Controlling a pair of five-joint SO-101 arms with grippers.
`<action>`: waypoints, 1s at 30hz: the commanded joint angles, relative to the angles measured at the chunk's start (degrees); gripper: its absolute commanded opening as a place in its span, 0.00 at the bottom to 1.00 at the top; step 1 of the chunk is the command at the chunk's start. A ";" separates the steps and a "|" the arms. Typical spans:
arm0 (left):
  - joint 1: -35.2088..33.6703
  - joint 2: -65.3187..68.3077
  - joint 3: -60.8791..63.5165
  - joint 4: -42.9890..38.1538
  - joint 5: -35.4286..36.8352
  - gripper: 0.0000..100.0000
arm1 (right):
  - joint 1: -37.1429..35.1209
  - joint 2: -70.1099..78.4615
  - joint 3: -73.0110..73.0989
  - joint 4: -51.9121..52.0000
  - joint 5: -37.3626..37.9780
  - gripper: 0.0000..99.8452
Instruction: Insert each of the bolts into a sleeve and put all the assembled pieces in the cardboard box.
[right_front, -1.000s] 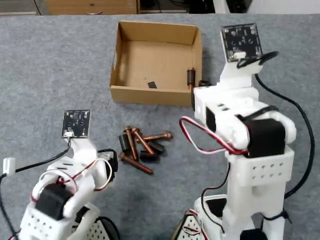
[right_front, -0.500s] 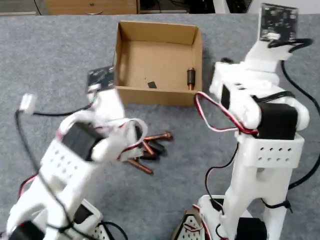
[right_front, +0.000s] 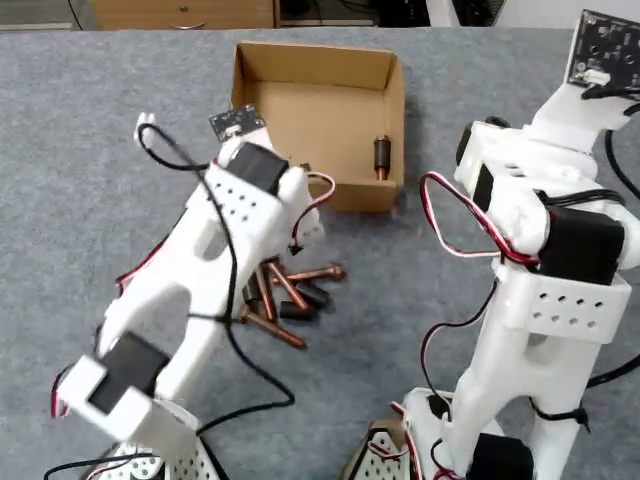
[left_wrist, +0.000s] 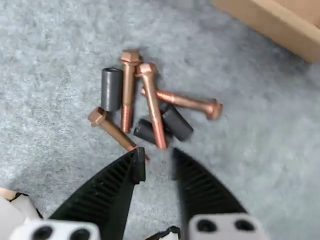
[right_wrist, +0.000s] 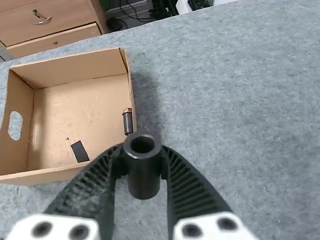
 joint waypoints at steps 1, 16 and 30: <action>-1.41 4.70 -5.27 -0.88 0.62 0.17 | 0.75 0.13 -0.48 -1.67 0.97 0.00; -7.82 23.25 -8.79 -6.59 6.33 0.17 | 0.75 0.04 7.08 -6.59 1.05 0.00; -4.84 24.31 -11.34 2.11 7.91 0.17 | 0.75 0.22 10.86 -9.05 1.05 0.00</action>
